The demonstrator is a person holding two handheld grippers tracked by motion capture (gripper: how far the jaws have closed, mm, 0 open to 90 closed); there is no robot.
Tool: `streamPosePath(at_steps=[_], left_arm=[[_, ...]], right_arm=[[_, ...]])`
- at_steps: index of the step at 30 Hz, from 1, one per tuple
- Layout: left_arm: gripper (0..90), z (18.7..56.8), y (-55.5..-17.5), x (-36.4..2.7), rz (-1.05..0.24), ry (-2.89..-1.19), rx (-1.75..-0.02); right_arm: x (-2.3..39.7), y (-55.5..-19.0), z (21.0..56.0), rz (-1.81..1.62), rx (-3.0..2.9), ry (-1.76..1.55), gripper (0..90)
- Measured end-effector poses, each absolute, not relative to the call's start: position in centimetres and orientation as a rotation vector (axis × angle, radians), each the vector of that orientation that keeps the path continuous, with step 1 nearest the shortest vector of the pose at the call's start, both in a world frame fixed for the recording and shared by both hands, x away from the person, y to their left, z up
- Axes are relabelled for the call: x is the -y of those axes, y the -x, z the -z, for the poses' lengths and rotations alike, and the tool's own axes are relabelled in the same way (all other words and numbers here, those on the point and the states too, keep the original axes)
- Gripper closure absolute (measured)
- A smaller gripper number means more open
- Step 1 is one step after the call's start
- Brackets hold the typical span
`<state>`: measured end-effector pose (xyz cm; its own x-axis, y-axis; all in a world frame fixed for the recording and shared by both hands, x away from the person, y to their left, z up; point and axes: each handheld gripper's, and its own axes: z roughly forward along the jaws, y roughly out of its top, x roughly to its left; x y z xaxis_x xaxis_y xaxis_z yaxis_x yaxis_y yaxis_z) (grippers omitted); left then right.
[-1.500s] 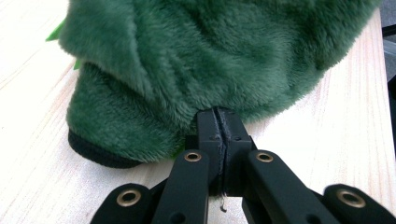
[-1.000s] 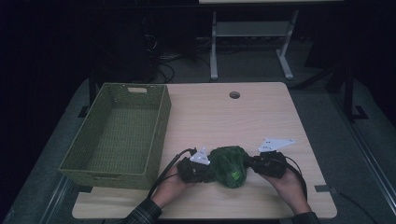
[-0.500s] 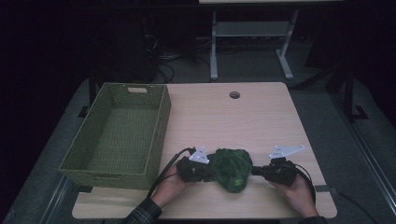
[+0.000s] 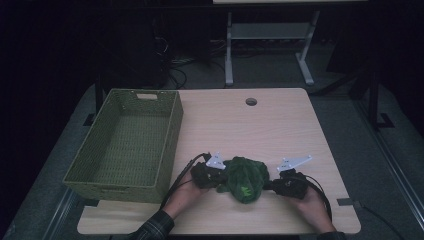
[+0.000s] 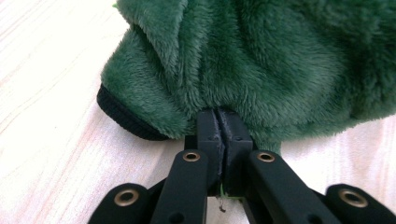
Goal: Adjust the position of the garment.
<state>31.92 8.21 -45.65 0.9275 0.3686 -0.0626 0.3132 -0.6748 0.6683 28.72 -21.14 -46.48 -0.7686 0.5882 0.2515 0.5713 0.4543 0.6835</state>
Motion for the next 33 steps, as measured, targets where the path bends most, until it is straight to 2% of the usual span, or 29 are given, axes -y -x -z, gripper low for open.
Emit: streamPosePath(at_steps=[4, 7, 10, 13, 17, 18, 25, 33], left_arm=[[75.9, 45.1, -31.9, -8.7, -0.094, -2.34, -0.496], [67.8, 44.5, -31.6, -9.2, -0.097, -2.311, -0.505], [65.4, 43.7, -31.2, -9.8, -0.106, -2.279, -0.509], [71.0, 42.9, -30.8, -10.2, -0.115, -2.255, -0.5], [88.4, 41.6, -30.5, -10.5, -0.099, -2.23, -0.495], [89.7, 41.4, -30.5, -10.5, -0.095, -2.224, -0.494], [89.9, 41.4, -30.5, -9.2, -0.068, -2.236, -0.503], [89.8, 42.9, -30.7, -7.4, -0.033, -2.284, -0.489]], right_arm=[[22.1, -28.3, 45.7, -1.288, -2.628, -1.06, 76.7], [23.1, -27.9, 45.0, -1.332, -2.585, -1.064, 70.8], [23.9, -27.7, 44.3, -1.365, -2.529, -1.062, 76.1], [24.2, -27.8, 43.5, -1.378, -2.484, -1.052, 89.7], [24.6, -29.1, 42.8, -1.348, -2.453, -1.061, 90.0], [24.6, -29.4, 42.8, -1.342, -2.453, -1.06, 90.0], [23.9, -32.4, 42.8, -1.297, -2.44, -1.065, 90.0], [22.5, -35.7, 44.6, -1.25, -2.484, -1.082, 90.0]])
